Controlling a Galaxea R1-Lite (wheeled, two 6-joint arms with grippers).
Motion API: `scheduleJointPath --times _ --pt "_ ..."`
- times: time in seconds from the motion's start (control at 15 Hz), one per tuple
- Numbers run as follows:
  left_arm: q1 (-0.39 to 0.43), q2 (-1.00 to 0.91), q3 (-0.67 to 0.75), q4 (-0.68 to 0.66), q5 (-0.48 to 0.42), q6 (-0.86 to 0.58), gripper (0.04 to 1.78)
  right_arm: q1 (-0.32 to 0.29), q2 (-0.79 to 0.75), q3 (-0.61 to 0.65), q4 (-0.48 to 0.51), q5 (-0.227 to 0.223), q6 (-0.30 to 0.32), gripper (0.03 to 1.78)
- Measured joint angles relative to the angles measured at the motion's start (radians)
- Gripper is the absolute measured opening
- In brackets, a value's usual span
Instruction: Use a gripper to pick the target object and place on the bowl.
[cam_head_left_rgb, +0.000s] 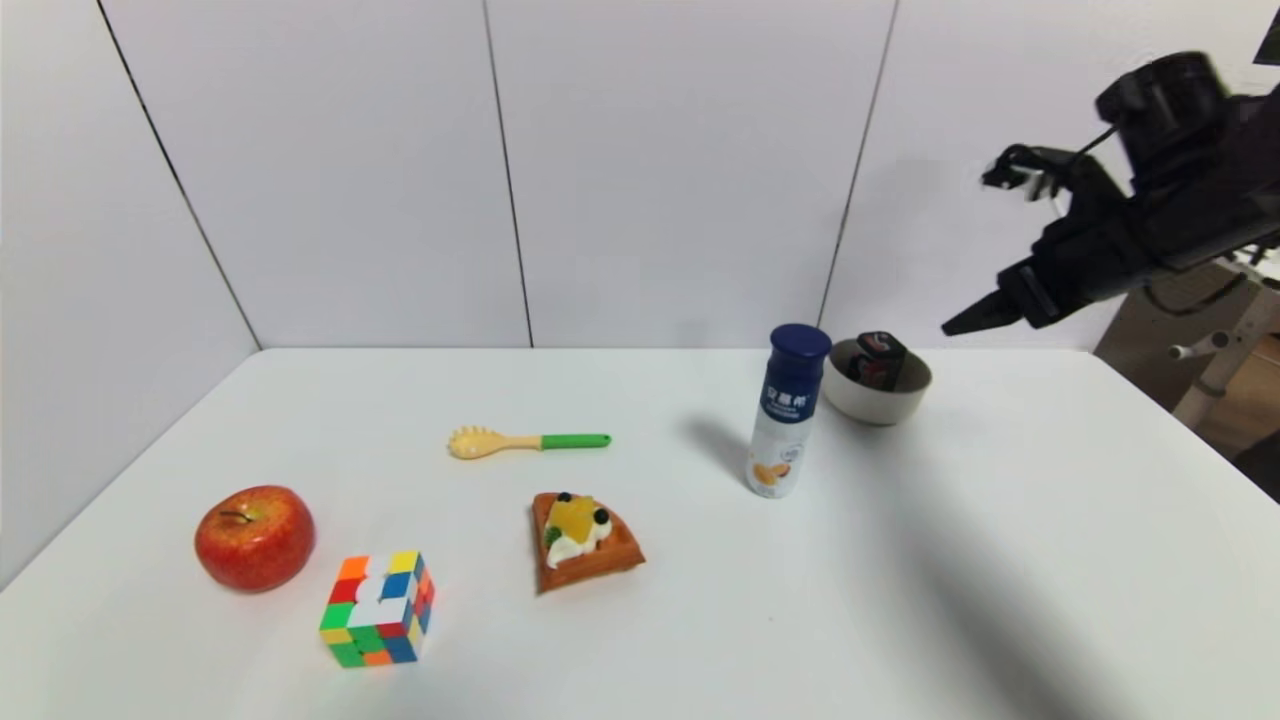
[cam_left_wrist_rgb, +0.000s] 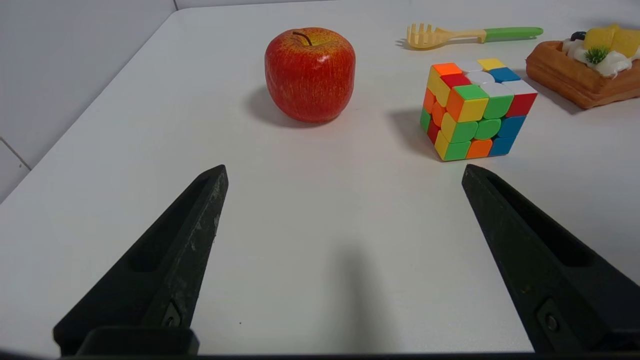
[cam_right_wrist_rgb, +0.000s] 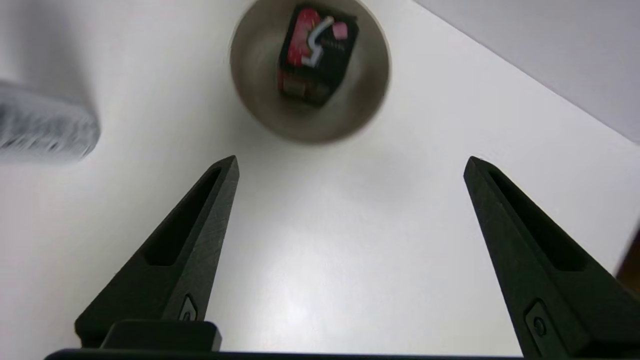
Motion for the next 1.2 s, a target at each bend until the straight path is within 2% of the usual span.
scheduleJointPath --times 0.13,0.33,0.6,0.73,0.93,1.07,1.2 --pt "0.0 0.0 0.0 0.0 0.0 0.0 1.69 -0.023 -0.15 0.103 0.037 0.0 0.001 1.6" --pt "0.0 0.0 0.0 0.0 0.0 0.0 1.69 -0.055 -0.433 0.377 0.043 -0.001 0.004 1.63" --pt "0.0 0.0 0.0 0.0 0.0 0.0 1.69 -0.081 -0.877 0.809 -0.026 -0.005 0.025 1.66" --pt "0.0 0.0 0.0 0.0 0.0 0.0 1.69 -0.087 -1.101 1.005 -0.092 -0.012 0.056 1.67" --pt "0.0 0.0 0.0 0.0 0.0 0.0 1.69 -0.063 -1.368 1.295 -0.28 -0.058 0.133 1.68" --pt "0.0 0.0 0.0 0.0 0.0 0.0 1.69 0.009 -1.479 1.453 -0.471 -0.137 0.213 1.69" --pt "0.0 0.0 0.0 0.0 0.0 0.0 1.69 0.053 -1.551 1.6 -0.642 -0.222 0.258 1.69"
